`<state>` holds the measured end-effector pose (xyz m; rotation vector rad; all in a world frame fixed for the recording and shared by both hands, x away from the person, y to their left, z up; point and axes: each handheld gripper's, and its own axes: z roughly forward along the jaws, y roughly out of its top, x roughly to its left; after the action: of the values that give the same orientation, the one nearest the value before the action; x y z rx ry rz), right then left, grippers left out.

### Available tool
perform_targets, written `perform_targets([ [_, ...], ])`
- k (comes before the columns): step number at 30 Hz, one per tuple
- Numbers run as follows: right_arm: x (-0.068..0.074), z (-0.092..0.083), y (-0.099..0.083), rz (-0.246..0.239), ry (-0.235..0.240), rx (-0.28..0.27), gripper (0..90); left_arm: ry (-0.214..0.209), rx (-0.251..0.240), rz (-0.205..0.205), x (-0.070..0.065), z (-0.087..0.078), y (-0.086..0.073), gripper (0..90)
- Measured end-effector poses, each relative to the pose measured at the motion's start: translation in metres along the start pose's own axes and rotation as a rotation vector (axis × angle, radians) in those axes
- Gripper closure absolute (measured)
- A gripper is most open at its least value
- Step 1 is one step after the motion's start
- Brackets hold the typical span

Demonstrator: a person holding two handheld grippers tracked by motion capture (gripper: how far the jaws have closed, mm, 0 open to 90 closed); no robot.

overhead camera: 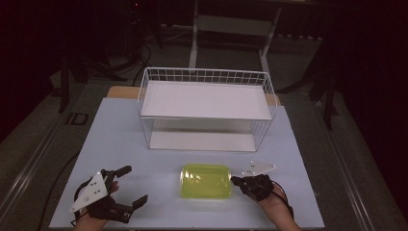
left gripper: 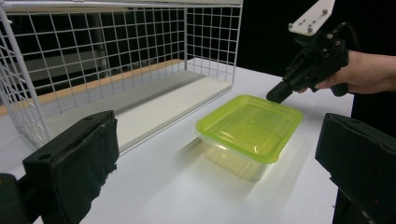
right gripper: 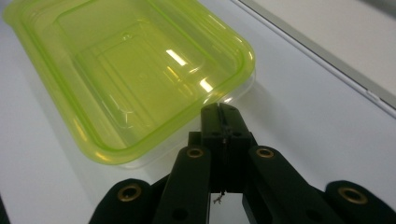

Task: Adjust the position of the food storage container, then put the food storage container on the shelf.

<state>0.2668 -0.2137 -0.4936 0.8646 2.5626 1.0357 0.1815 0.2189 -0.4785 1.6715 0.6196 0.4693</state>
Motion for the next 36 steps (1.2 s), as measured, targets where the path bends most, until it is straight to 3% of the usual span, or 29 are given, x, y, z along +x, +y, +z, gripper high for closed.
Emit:
perform_targets([
  [9,0.001,0.009,0.008,-0.013,0.002,-0.010,90.0,-0.002,0.003,-0.001,0.000,0.000,0.000,0.0],
  [16,0.001,-0.006,0.012,0.000,-0.002,-0.057,83.4,0.006,0.005,-0.014,0.001,0.001,-0.001,0.0],
  [17,0.002,-0.011,0.013,0.024,-0.005,-0.071,68.3,0.007,0.022,-0.024,0.001,0.003,-0.001,0.0],
  [19,0.003,-0.013,0.012,0.024,-0.010,-0.080,65.3,0.010,0.032,-0.021,0.000,0.005,0.001,0.0],
  [20,0.007,-0.017,0.012,0.001,-0.043,-0.089,50.5,0.011,0.047,-0.006,0.000,0.007,0.003,0.0],
  [21,0.007,-0.017,0.012,0.001,-0.043,-0.089,50.5,0.011,0.047,-0.006,0.000,0.007,0.003,0.0],
  [22,0.008,-0.019,0.011,0.012,-0.037,-0.106,43.5,0.009,0.053,-0.003,-0.001,0.009,0.006,0.0],
  [23,0.009,-0.021,0.011,0.029,-0.048,-0.128,28.8,0.009,0.052,-0.004,-0.001,0.010,0.007,0.0],
  [24,0.009,-0.021,0.011,0.029,-0.048,-0.128,28.8,0.009,0.046,-0.003,-0.001,0.011,0.009,0.0],
  [26,0.011,-0.023,0.013,0.028,-0.037,-0.128,17.6,0.001,0.057,0.004,-0.002,0.015,0.013,0.0],
  [29,0.011,-0.026,0.014,0.039,-0.033,-0.153,13.0,-0.020,0.077,-0.009,-0.004,0.021,0.017,0.0],
  [34,0.016,-0.034,0.021,0.021,-0.128,-0.208,14.7,-0.025,0.087,-0.063,-0.007,0.035,0.023,0.0],
  [36,0.014,-0.033,0.024,0.020,-0.104,-0.202,15.2,-0.021,0.094,-0.084,-0.008,0.040,0.023,0.0],
])
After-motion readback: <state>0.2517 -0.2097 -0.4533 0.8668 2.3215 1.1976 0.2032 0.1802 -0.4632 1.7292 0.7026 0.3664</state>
